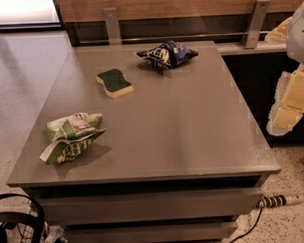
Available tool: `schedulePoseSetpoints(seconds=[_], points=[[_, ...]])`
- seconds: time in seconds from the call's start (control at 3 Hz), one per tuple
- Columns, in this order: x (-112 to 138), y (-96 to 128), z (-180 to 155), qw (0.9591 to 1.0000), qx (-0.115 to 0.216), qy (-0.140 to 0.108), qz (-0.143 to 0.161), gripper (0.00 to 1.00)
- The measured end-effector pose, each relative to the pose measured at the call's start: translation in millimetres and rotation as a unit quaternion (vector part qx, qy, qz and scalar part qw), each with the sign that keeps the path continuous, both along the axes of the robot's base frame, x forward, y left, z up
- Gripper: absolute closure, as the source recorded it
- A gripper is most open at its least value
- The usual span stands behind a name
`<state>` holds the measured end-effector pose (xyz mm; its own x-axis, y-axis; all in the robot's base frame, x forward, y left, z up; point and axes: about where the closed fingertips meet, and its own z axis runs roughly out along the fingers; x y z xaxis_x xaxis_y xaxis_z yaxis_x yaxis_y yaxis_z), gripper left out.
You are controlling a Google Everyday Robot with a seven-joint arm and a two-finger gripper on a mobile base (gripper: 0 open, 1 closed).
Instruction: Move blue chip bag near green jalapeno chip bag
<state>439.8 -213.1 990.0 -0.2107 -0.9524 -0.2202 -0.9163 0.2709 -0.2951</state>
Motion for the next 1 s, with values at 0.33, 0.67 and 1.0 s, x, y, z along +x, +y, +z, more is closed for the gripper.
schedulePoseSetpoints(seconds=[0.33, 0.67, 1.0], points=[[3.3, 0.1, 2.5, 1.0000, 0.002, -0.005, 0.001, 0.00], [49.2, -3.1, 14.7, 0.9989, 0.009, -0.045, -0.011, 0.00], [112.9, -10.4, 27.1, 0.9934, 0.042, -0.100, -0.037, 0.00]])
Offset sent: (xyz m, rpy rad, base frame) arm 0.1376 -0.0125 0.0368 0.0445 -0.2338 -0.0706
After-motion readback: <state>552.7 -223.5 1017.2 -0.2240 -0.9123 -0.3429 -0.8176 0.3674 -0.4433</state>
